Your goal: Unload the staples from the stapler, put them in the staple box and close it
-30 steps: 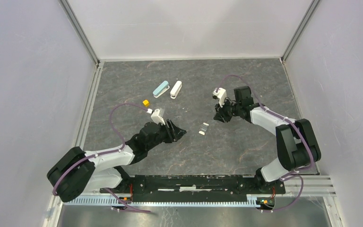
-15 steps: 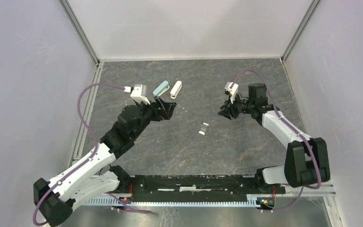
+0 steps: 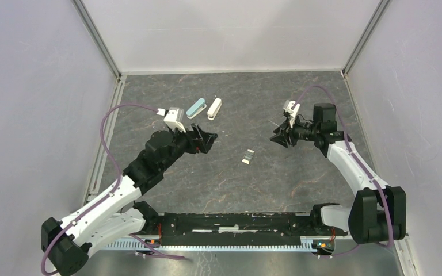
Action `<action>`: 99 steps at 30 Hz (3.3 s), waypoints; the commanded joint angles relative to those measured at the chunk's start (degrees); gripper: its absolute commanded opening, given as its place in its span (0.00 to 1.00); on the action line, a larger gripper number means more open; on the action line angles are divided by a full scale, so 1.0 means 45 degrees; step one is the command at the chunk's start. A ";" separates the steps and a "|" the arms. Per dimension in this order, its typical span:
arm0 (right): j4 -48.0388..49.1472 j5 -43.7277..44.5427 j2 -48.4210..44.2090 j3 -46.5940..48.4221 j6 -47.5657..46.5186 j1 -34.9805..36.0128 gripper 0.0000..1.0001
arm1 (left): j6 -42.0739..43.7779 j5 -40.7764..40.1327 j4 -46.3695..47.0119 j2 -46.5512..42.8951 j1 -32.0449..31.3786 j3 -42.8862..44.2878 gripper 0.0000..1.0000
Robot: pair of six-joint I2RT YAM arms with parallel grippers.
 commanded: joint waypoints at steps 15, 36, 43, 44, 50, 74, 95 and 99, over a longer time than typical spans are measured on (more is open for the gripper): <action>-0.4588 -0.2092 -0.3380 -0.1470 -0.5217 -0.2940 0.60 | -0.1092 0.2460 0.4829 0.0688 0.0034 -0.3273 1.00; -0.6289 -0.4097 -0.4828 -0.2411 -0.7880 -0.7085 0.67 | 0.0611 0.1956 0.3270 -0.0694 0.0060 -0.3465 1.00; -0.6677 -0.4297 -0.4748 -0.2083 -0.7842 -0.7091 0.73 | -0.0346 0.1530 0.2940 -0.1249 0.0060 -0.3293 1.00; -0.6726 -0.4339 -0.4766 -0.2058 -0.7848 -0.7082 0.74 | -0.0475 0.1191 0.2827 -0.1313 0.0060 -0.3242 1.00; -0.7369 -0.4502 -0.4348 -0.1720 -0.7636 -0.7043 0.77 | -0.1839 0.1261 0.2073 -0.1759 0.0063 -0.2688 1.00; -0.7547 -0.4480 -0.4436 -0.1550 -0.7248 -0.6887 0.81 | -0.1096 0.0847 -0.1893 -0.3323 0.0062 -0.0600 1.00; -0.7461 -0.4547 -0.4407 -0.1586 -0.7137 -0.6888 0.82 | -0.1830 0.1430 -0.0549 -0.4384 0.0060 -0.1862 1.00; -0.7440 -0.4598 -0.4448 -0.1601 -0.7138 -0.6886 0.83 | -0.1964 0.1800 -0.0318 -0.4350 0.0063 -0.1941 1.00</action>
